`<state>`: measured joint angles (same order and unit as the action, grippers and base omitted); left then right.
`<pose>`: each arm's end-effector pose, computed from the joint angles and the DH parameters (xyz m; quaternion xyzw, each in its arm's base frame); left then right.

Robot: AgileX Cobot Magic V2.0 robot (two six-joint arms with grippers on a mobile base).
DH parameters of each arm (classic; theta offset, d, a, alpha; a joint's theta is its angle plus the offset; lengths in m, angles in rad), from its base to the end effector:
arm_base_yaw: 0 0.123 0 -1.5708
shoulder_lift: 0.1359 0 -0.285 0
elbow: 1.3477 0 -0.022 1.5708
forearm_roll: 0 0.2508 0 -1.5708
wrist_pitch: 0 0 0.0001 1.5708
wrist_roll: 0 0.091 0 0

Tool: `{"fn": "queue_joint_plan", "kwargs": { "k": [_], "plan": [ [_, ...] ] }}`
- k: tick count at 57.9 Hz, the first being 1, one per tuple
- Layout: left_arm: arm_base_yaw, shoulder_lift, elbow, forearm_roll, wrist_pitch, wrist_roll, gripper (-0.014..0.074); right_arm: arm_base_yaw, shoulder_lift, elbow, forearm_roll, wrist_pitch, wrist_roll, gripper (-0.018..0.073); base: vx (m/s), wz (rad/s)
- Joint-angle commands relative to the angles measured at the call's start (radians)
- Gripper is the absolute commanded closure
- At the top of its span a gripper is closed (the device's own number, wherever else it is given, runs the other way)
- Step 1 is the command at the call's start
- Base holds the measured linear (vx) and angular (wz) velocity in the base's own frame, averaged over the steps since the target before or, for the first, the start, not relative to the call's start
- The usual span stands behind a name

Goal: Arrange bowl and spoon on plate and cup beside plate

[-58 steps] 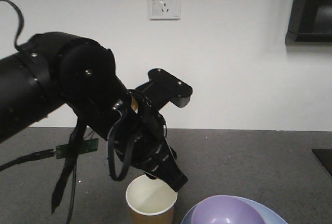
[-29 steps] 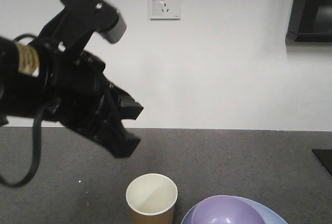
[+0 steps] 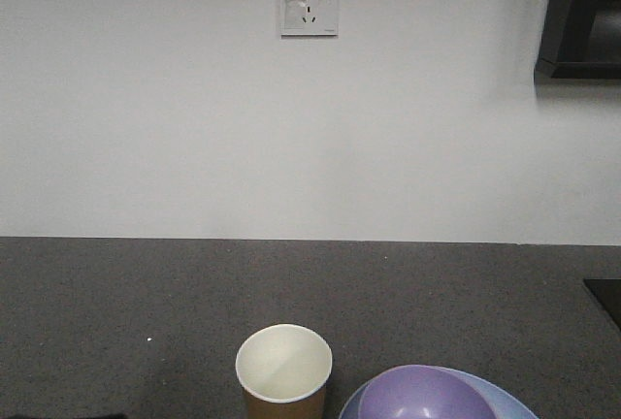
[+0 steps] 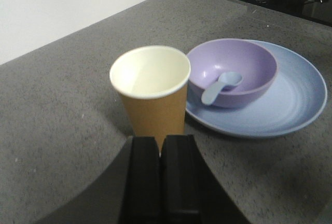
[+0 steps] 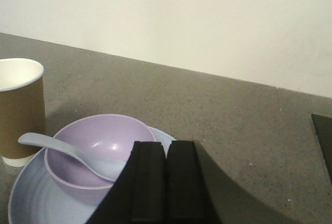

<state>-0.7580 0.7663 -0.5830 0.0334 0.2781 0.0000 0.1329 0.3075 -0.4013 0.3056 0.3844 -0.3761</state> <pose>0.1166 -0.1092 0.3111 0.3156 0.7636 -0.1964 0.5279 0.0721 0.0200 0.2951 -0.1219 0.7600 0.0567 0.6359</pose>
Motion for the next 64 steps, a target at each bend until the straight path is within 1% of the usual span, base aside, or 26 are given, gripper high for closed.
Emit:
{"fn": "queue_joint_plan", "kwargs": {
  "k": [1,12,16,64],
  "plan": [
    [-0.006,-0.064,0.033,0.004,-0.138,-0.01,0.0599,0.0,0.006,-0.029,0.015,-0.117,-0.039,0.0566,0.0,0.0],
    [-0.006,-0.085,0.063,0.011,-0.278,-0.01,0.0599,0.0,0.006,-0.029,0.015,-0.155,-0.039,0.0566,0.0,0.0],
    [-0.006,-0.085,0.063,0.009,-0.294,-0.01,0.0599,0.0,0.006,-0.029,0.015,-0.155,-0.039,0.0566,0.0,0.0],
    [-0.006,-0.085,0.063,0.009,-0.298,-0.01,0.0599,0.0,0.006,-0.029,0.015,-0.152,-0.039,0.0565,0.0,0.0]
  ]
}}
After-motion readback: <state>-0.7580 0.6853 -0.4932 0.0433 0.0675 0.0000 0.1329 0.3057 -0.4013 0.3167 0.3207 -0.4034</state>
